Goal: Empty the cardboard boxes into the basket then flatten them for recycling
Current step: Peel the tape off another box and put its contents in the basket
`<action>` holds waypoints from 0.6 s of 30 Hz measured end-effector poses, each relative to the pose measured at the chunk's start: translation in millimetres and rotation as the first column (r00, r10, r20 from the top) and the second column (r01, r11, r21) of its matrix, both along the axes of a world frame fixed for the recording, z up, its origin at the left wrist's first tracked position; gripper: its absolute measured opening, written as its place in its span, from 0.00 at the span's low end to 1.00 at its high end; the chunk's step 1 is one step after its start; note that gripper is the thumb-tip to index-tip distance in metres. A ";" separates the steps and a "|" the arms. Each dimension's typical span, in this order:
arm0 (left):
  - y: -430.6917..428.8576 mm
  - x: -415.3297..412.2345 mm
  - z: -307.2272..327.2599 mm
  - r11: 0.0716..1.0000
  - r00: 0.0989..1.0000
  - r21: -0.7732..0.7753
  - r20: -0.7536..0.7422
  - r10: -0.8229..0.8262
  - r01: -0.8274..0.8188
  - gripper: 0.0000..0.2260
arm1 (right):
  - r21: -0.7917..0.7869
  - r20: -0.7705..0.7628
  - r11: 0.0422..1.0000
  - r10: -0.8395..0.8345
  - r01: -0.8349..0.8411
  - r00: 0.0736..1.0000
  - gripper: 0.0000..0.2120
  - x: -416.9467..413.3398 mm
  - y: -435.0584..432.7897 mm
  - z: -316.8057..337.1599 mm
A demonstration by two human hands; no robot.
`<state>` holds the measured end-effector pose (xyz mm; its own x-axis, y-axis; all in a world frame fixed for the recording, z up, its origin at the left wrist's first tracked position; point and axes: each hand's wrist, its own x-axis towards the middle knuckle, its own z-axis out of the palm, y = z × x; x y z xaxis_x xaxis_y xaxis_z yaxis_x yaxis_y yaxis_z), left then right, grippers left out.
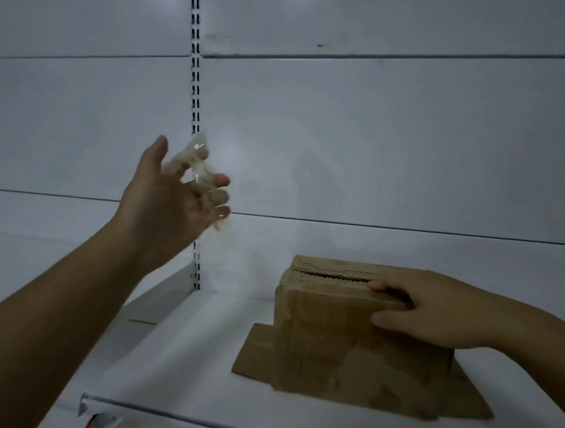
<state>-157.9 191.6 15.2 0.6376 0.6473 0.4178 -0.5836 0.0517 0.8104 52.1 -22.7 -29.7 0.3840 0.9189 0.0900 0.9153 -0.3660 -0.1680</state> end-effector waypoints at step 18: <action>-158.4 154.6 -8.7 0.847 0.842 0.019 0.099 -0.530 0.531 0.11 | 0.671 -0.729 0.548 0.609 0.498 0.312 0.26 11.5 -92.1 9.8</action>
<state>-3.3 33.1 6.5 0.8415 0.2253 0.4911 -0.5400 0.3827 0.7497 63.6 -114.9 -19.9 0.6508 0.6862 0.3250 -0.0326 0.4529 -0.8910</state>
